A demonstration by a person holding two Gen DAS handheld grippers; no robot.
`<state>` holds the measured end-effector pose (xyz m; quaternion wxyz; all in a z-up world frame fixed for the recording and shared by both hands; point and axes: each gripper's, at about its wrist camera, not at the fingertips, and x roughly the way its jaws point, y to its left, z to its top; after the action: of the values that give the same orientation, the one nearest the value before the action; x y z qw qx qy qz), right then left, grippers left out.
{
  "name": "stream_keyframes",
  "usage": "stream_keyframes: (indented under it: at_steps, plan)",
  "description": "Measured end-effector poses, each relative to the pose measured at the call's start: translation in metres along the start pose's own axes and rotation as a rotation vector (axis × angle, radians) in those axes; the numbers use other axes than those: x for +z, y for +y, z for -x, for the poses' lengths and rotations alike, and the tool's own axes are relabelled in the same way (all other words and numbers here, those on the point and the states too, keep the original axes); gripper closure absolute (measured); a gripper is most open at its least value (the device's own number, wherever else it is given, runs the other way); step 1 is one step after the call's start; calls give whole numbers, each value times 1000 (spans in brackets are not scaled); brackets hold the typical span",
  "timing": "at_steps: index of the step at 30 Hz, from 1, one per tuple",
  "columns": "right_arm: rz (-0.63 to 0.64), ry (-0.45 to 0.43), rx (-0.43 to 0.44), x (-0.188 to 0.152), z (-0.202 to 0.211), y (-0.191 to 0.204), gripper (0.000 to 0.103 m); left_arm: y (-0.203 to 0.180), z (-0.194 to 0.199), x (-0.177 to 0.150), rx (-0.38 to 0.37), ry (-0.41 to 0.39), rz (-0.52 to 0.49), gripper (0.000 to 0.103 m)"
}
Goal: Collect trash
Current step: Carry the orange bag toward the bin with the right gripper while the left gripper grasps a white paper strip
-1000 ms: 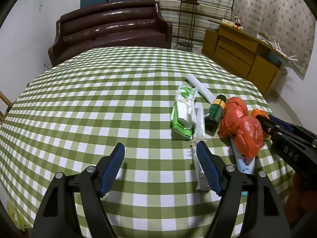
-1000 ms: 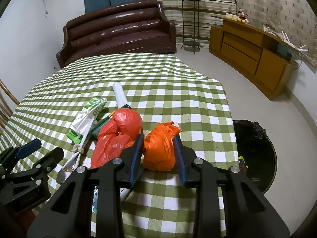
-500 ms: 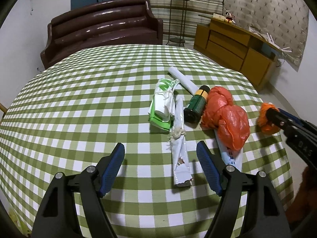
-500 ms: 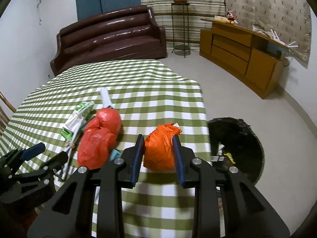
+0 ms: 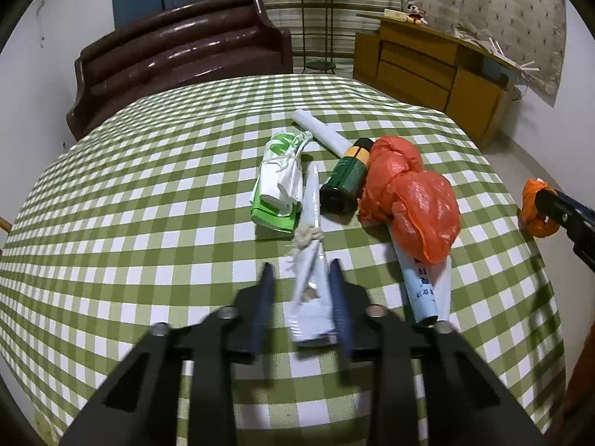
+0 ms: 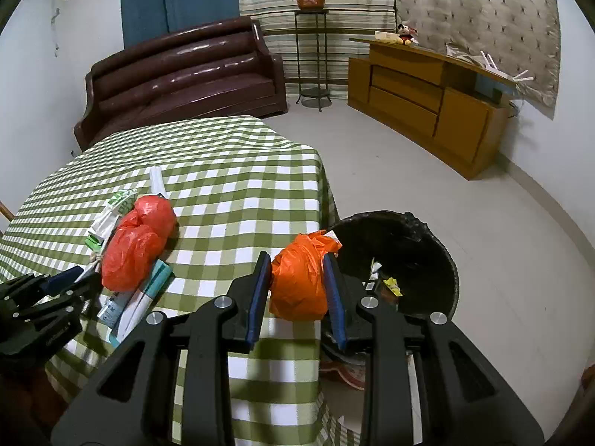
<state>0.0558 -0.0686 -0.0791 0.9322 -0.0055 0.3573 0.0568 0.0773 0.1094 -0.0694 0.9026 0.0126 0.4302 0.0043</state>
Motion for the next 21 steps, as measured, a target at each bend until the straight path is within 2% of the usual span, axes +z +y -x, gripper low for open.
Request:
stream_keyframes:
  at_steps: [6, 12, 21]
  plan:
    - [-7, -7, -5, 0, 3, -6, 75, -3, 6, -4, -13, -16, -2, 85]
    - [-14, -20, -21, 0, 9, -15, 75, -5, 30, -7, -37, -55, -2, 85]
    - [-40, -40, -69, 2, 13, -40, 75, -32, 63, 16, -119, -163, -25, 85]
